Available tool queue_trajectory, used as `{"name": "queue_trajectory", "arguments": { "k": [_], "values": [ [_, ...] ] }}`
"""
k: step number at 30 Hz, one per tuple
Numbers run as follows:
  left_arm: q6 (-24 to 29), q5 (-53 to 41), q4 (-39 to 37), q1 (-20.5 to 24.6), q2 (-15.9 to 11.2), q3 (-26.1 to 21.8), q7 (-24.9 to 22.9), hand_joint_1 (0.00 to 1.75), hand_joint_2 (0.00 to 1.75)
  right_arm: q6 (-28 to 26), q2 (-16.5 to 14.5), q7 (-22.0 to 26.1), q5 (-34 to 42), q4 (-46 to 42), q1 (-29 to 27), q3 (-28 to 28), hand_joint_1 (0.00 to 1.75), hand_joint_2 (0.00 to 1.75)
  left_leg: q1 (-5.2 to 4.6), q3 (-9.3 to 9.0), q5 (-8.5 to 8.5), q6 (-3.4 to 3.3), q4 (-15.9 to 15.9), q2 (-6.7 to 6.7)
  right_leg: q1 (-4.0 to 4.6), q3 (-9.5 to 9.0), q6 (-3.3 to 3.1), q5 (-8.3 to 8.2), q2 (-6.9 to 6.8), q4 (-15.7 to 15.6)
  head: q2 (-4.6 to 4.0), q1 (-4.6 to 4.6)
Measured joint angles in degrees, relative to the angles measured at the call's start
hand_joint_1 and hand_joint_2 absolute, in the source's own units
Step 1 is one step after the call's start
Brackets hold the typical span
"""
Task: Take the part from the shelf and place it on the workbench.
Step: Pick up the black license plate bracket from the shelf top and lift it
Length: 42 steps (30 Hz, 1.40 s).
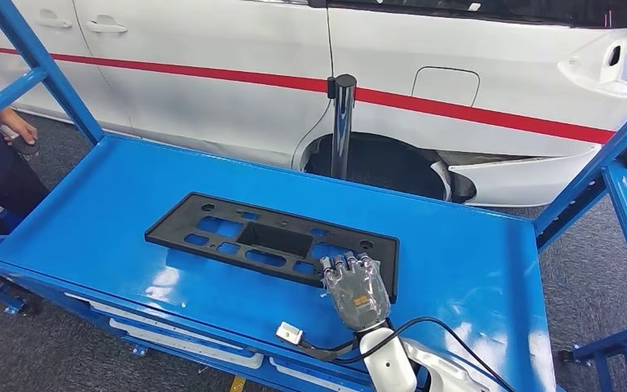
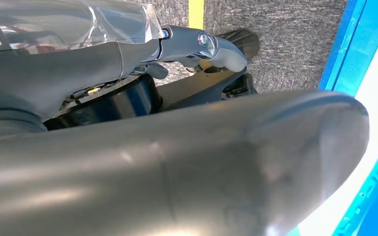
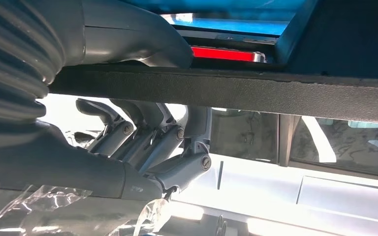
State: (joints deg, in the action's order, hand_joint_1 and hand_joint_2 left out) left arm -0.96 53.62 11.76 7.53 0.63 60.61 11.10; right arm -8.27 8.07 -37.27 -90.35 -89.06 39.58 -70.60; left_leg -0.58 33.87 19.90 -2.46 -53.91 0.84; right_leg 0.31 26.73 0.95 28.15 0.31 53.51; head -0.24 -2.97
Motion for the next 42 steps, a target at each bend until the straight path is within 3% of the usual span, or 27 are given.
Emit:
{"name": "queue_trajectory", "arguments": {
  "k": [8,13,22,30,33,36,40,42],
  "values": [
    [0.53,0.64,0.0,-0.04,0.02,0.0,0.04,0.0,0.0,-1.89,0.99,-0.09,0.71,-3.09,-1.6,2.1,1.75,1.75,0.0,0.0,0.0,0.0,-0.02,0.0,-0.01,0.02,0.0,0.0,0.0,-0.01,0.0,-0.01],
    [1.02,1.03,0.0,-0.09,0.06,0.0,0.08,0.0,0.0,-9.16,1.45,9.69,8.76,-8.38,-8.78,9.85,1.75,1.75,0.0,0.05,0.01,0.0,-0.02,-0.01,-0.01,0.06,0.0,0.0,-0.04,-0.01,0.0,-0.01],
    [1.99,0.87,0.0,-0.08,0.32,0.01,-0.13,0.0,0.0,-24.41,3.48,13.76,23.19,-21.13,-15.99,23.76,1.75,1.75,0.0,0.05,0.01,-0.01,-0.01,-0.05,-0.01,0.08,-0.01,-0.01,0.0,-0.01,0.0,0.0],
    [-0.34,-0.51,-0.02,-0.04,-0.23,0.21,0.42,0.0,0.0,-25.68,5.06,15.49,28.51,-28.54,-17.06,29.44,1.75,1.75,0.0,0.05,0.01,-0.01,-0.01,-0.07,-0.01,0.07,0.0,-0.02,0.0,-0.01,0.0,0.0],
    [-2.45,-0.82,-0.02,-0.03,-1.09,0.48,1.05,0.0,0.0,-26.16,5.26,16.73,35.66,-29.56,-16.79,29.94,1.75,1.75,0.01,0.04,0.0,0.0,0.0,-0.07,0.0,0.08,-0.01,-0.02,0.0,-0.01,0.0,-0.01],
    [-2.64,-0.6,-0.01,-0.06,-1.43,0.83,1.72,0.0,0.0,-27.37,5.49,21.96,51.62,-30.24,-16.54,30.22,1.75,1.75,0.01,0.05,0.0,0.0,0.01,-0.07,0.0,0.08,-0.01,-0.02,-0.01,0.0,0.0,-0.01],
    [-2.79,1.75,-0.01,-0.44,-1.74,0.92,5.86,0.0,1.75,-26.38,5.59,36.25,77.41,-31.73,-17.28,30.55,1.75,1.75,0.01,0.05,0.01,0.0,0.0,-0.07,0.0,0.11,-0.01,-0.01,0.0,-0.01,0.0,-0.01],
    [-1.26,2.12,0.03,-0.69,-1.87,0.85,13.05,0.0,1.75,-25.53,5.6,41.79,83.91,-33.15,-18.48,30.57,1.75,1.75,0.02,0.05,0.01,0.0,0.0,-0.06,0.0,0.12,-0.01,0.0,0.0,-0.01,0.0,-0.01]
  ]
}}
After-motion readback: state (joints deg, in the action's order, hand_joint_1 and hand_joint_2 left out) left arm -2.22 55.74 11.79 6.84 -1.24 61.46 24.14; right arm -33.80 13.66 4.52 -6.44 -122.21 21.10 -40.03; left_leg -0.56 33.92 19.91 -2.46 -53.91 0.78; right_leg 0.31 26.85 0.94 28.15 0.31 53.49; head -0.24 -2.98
